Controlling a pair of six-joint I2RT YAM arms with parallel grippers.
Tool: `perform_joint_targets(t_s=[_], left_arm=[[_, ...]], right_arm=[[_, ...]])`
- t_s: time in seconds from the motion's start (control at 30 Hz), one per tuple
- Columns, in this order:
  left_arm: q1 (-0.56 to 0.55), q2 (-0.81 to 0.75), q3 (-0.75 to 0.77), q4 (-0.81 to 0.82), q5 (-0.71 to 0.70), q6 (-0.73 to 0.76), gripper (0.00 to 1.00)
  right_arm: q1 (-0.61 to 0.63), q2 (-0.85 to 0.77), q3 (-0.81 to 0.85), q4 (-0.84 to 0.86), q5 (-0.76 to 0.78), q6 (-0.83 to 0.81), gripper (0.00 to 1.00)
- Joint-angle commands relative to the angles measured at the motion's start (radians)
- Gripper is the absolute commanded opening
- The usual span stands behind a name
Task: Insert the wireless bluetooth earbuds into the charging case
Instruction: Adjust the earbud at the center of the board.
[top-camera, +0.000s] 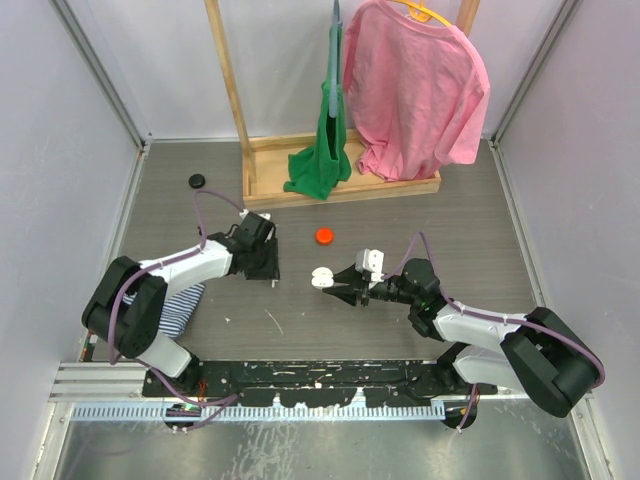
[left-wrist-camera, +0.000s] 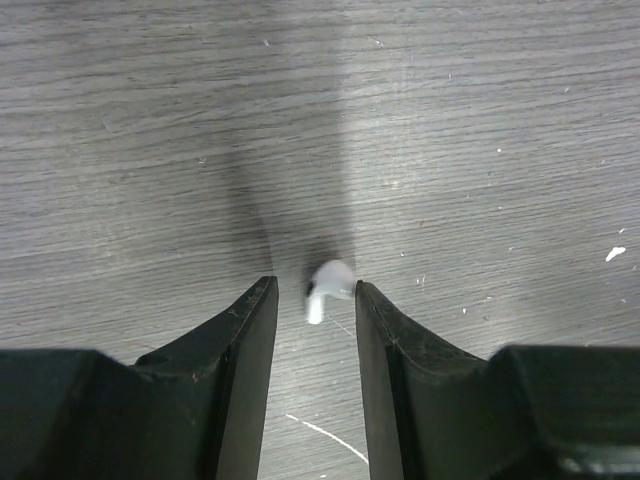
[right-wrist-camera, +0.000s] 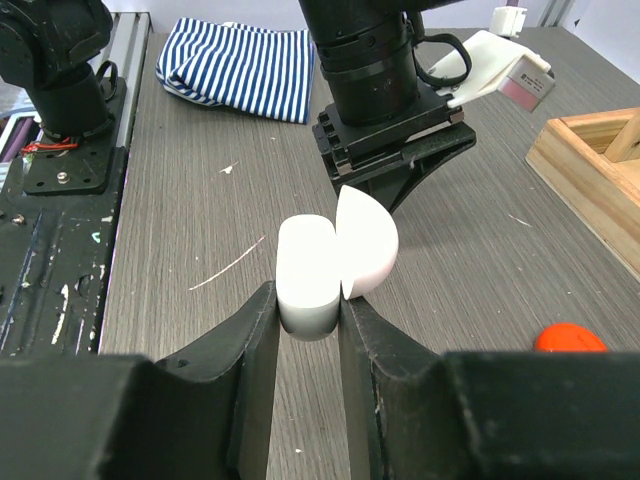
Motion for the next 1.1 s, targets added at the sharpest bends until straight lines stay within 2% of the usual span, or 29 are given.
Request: perform_joint_targets(t_s=[0.0,0.5,0.8,1.07], left_arm=[[-0.026,0.024,0.029,0.036,-0.022,-0.01,0.38],[-0.133,0.061,0.098,-0.063,-0.243,0.007,0.35],[-0.134,0.01,0.087,-0.038,-0.231,-0.017,0.4],[-0.134,0.014,0.095,-0.025,-0.296,-0.032,0.45]], right_arm=[[0.009,-0.005,0.029,0.044,0.003,-0.009,0.16],[0.012,-0.011,0.028,0.043,0.005,-0.01,0.16],[0.012,-0.016,0.028,0.04,0.007,-0.013,0.16],[0.012,-0.016,0.026,0.039,0.009,-0.014,0.16]])
